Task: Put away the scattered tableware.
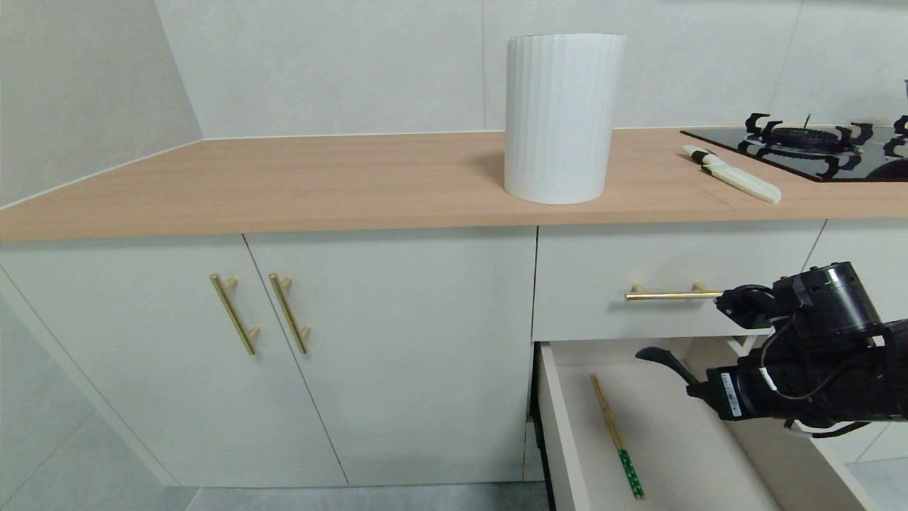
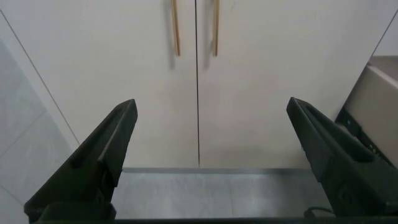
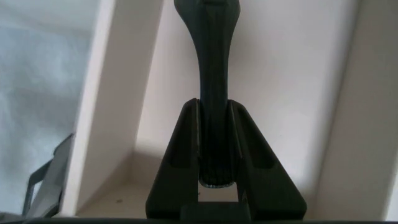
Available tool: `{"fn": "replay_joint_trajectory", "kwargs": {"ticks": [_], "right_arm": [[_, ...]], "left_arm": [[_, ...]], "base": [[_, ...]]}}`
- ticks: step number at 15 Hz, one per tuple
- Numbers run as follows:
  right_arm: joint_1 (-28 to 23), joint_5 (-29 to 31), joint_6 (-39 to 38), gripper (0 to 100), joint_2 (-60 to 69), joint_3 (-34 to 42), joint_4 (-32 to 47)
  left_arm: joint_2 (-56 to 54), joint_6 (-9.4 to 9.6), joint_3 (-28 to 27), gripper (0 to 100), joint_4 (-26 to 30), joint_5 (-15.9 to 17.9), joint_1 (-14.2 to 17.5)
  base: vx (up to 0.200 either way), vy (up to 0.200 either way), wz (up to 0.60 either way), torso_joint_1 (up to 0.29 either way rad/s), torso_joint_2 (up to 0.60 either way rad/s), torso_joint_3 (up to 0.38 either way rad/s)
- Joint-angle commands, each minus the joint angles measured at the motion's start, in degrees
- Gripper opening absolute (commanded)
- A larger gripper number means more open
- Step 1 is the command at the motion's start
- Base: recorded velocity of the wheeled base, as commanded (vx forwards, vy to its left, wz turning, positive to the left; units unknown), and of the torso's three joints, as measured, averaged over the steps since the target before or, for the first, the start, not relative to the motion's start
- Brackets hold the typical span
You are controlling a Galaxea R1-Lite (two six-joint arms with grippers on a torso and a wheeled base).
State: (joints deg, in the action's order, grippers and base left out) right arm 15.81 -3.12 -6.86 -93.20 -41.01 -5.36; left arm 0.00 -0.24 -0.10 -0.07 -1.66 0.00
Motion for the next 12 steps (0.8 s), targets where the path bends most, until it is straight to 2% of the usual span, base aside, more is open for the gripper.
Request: {"fn": "replay_joint_trajectory", "kwargs": {"ticks": [1,5,8,12], "right_arm": [[0.01,-0.04,0.01,0,-0.67,-0.04,0.00],[-0.25,1.28,-0.08,0,-4.45,-0.30,-1.58],[-0.25,9.45,-0.26,0,-13.24,-0.30,-7.38],[-0.17,10.33,-0.52,0,-23.61,-0.04,-14.50]], "left_arm": [[0.00,-0.02,0.01,100,-0.01,-0.01,0.00],[0.00,-0.02,0.01,100,-0.01,-0.01,0.00],[0.09,-0.02,0.01,100,-0.01,-0.01,0.00],[0.09,-0.02,0.01,100,-0.01,-0.01,0.00]], "base": [[0.000,0.000,0.00,-0.022,0.10,0.046],[0.000,0.000,0.00,-0.003,0.01,0.010],[0.000,0.000,0.00,0.000,0.00,0.000],[0.000,0.000,0.00,0.000,0.00,0.000]]}}
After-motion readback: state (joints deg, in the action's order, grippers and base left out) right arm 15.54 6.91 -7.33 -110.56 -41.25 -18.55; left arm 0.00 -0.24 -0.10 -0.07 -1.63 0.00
